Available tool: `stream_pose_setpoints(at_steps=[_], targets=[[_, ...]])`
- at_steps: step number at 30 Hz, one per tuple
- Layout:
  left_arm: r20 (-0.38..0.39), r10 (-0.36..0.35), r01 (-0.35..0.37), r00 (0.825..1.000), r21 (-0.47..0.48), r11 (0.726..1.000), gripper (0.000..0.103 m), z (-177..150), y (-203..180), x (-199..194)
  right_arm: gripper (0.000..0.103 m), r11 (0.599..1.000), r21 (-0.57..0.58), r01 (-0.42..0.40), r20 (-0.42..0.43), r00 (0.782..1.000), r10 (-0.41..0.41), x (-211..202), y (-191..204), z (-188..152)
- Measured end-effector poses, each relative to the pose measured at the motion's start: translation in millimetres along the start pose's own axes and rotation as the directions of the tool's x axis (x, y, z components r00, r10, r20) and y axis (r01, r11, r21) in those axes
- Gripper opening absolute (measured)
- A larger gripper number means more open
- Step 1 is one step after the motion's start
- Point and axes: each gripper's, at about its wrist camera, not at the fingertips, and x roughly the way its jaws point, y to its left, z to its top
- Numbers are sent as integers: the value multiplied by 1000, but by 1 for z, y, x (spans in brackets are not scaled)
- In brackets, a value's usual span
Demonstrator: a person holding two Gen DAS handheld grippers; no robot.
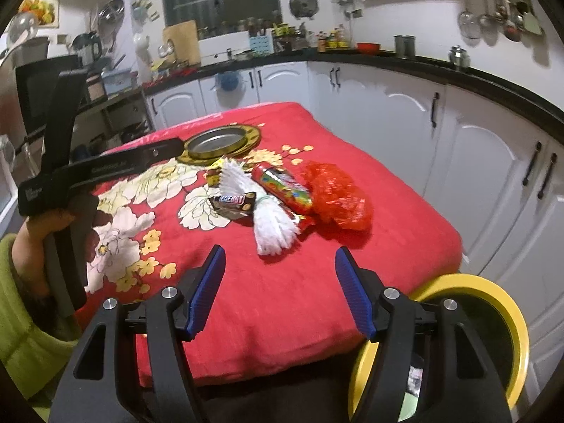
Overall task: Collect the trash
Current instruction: 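Move both tools back over the table toward the yellow box and white bundle, then grasp the yellow seasoning box with left tool while right tool grasps white tassel bundle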
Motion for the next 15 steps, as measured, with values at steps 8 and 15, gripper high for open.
stream_pose_setpoints(at_steps=[8,15], targets=[[-68,-12,6,998,-100,995,92,2,32,37,62,998,-60,-11,-38,999,8,40,11,9],[-127,-54,29,990,-191,981,89,10,50,72,60,998,-69,-11,-63,998,7,71,14,18]])
